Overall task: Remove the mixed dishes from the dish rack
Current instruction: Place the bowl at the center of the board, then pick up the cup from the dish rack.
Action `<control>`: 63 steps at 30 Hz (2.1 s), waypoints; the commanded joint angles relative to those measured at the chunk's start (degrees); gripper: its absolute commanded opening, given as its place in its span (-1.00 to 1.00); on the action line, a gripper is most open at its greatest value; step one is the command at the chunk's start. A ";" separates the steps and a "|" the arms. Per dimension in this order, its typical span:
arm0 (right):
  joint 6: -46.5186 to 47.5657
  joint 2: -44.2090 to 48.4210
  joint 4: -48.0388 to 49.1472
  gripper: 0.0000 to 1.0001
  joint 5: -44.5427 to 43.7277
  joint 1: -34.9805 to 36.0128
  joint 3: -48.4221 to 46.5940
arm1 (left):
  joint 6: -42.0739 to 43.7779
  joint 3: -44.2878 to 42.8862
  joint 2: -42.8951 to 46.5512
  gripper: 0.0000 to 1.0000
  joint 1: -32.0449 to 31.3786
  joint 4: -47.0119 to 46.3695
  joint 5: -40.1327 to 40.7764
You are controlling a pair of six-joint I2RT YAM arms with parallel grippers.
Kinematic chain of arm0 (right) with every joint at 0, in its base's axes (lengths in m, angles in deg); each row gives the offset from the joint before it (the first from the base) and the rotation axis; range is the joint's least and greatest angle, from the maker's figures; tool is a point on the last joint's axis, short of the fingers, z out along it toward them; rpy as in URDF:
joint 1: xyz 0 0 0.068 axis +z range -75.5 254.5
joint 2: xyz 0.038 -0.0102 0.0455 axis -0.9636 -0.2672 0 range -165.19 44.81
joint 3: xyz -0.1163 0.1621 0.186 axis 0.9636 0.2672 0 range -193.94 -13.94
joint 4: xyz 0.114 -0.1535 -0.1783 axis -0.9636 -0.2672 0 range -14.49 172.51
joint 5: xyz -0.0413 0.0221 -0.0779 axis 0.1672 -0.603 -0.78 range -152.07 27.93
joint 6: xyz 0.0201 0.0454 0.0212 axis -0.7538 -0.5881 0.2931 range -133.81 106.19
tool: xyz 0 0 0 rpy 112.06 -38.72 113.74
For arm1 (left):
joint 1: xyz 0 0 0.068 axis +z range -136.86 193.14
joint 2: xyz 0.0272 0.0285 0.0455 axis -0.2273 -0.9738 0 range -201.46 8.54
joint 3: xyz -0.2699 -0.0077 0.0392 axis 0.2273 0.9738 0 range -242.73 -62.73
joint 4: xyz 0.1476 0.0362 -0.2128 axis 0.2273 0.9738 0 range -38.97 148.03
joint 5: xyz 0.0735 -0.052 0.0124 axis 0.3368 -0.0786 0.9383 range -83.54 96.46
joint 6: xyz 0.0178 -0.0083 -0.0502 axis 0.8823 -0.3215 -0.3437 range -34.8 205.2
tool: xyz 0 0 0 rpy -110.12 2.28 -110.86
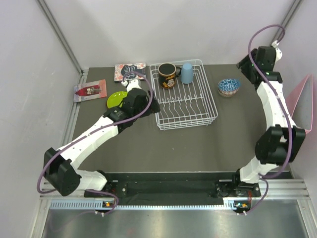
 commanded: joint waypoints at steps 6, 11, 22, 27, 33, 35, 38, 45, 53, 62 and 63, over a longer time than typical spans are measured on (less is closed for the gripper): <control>1.02 18.32 16.80 0.27 9.12 11.09 13.73 | 4.16 -22.39 -14.81 0.98 4.97 1.70 0.72; 10.42 18.08 17.26 0.29 6.50 21.46 15.94 | 2.32 -31.30 -23.51 0.98 6.12 3.90 -0.95; 21.24 -3.88 19.01 0.79 -9.85 27.89 2.44 | -4.01 -15.25 -17.56 0.98 5.59 -0.93 -7.36; 24.58 -14.34 19.44 0.99 -10.83 27.98 -6.73 | -5.59 -1.01 -8.07 0.98 4.80 -5.50 -8.60; 25.29 -24.80 19.37 0.99 -11.09 27.45 -16.65 | -5.95 11.13 3.44 0.98 3.92 -10.15 -13.25; 25.20 -28.92 18.05 0.99 -10.39 27.28 -21.14 | -6.47 14.46 7.12 0.98 3.57 -10.42 -14.22; 25.38 -33.32 17.26 0.99 -10.13 27.10 -25.19 | -6.39 17.28 10.74 0.98 3.31 -10.60 -15.10; 23.62 -37.64 18.39 0.99 -10.48 26.66 -27.57 | -5.51 19.57 11.72 0.98 3.13 -9.64 -15.80; 23.27 -43.35 16.29 0.99 -10.91 26.22 -34.07 | -7.00 22.13 11.72 0.98 2.78 -9.72 -15.90; 20.90 -43.97 16.02 0.81 -10.22 24.38 -32.67 | -6.74 21.95 10.32 0.98 2.69 -10.07 -15.98; 20.72 -44.06 15.85 0.80 -10.21 24.11 -32.40 | -6.83 21.95 10.05 0.98 2.69 -10.33 -16.15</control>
